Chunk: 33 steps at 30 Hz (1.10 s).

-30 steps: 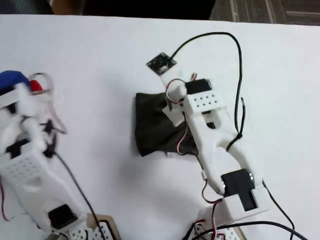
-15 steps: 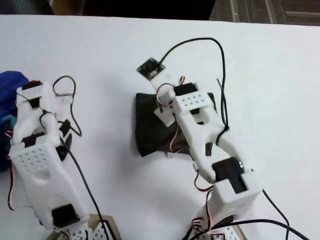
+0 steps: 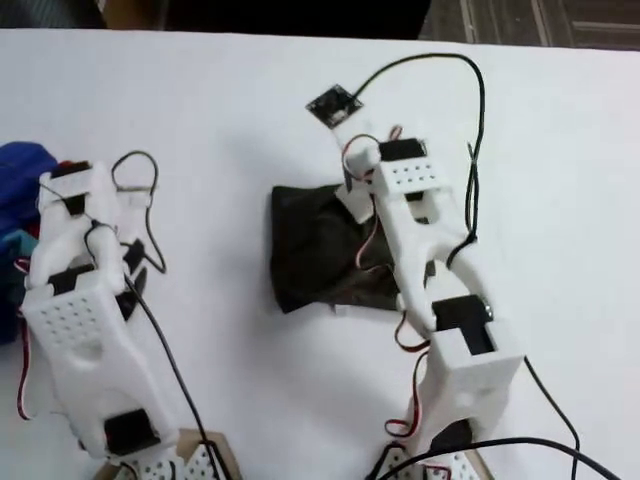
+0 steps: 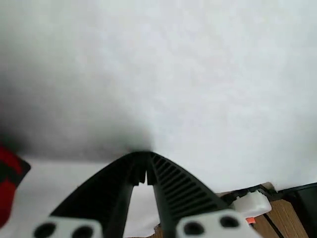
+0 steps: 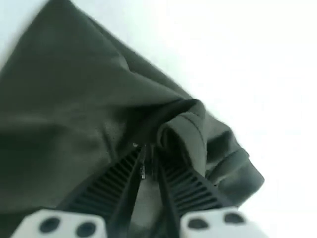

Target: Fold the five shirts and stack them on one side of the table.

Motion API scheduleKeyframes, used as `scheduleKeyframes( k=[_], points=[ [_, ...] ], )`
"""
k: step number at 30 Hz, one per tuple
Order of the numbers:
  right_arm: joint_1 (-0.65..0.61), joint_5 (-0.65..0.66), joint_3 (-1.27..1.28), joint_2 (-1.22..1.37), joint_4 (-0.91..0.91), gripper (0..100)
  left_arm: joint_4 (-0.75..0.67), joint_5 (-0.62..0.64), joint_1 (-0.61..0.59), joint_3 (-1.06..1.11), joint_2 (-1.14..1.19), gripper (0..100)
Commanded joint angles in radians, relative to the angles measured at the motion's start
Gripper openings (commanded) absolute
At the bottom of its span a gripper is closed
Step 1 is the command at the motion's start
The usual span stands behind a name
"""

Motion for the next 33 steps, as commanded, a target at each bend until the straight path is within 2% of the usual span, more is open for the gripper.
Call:
scheduleKeyframes(
  k=[1,6,11,15,18,21,25,28,33],
  points=[
    [0.018,0.009,-0.075,-0.015,0.036,2.1,-0.037,-0.005,0.072,0.016,0.014,3],
    [0.002,0.002,-0.150,-0.015,0.136,2.1,-0.037,-0.005,0.072,0.016,0.014,3],
    [-0.094,0.000,-0.227,-0.016,0.249,2.1,-0.037,-0.005,0.072,0.016,0.014,3],
    [-0.168,0.000,-0.275,-0.002,0.242,2.1,-0.037,-0.005,0.072,0.016,0.014,3],
    [-0.177,0.000,-0.270,0.042,0.174,2.1,-0.037,-0.005,0.072,0.016,0.014,3],
    [-0.128,0.000,-0.270,0.125,0.140,2.1,-0.037,-0.005,0.072,0.016,0.014,3],
    [0.004,0.000,-0.272,0.206,0.142,2.1,-0.037,-0.005,0.072,0.018,0.014,3],
    [0.099,0.008,-0.270,0.208,0.143,2.1,-0.037,-0.005,0.072,0.018,0.014,3],
    [0.177,0.011,-0.270,0.166,0.148,2.1,-0.037,-0.005,0.072,0.018,0.014,3]
  ],
)
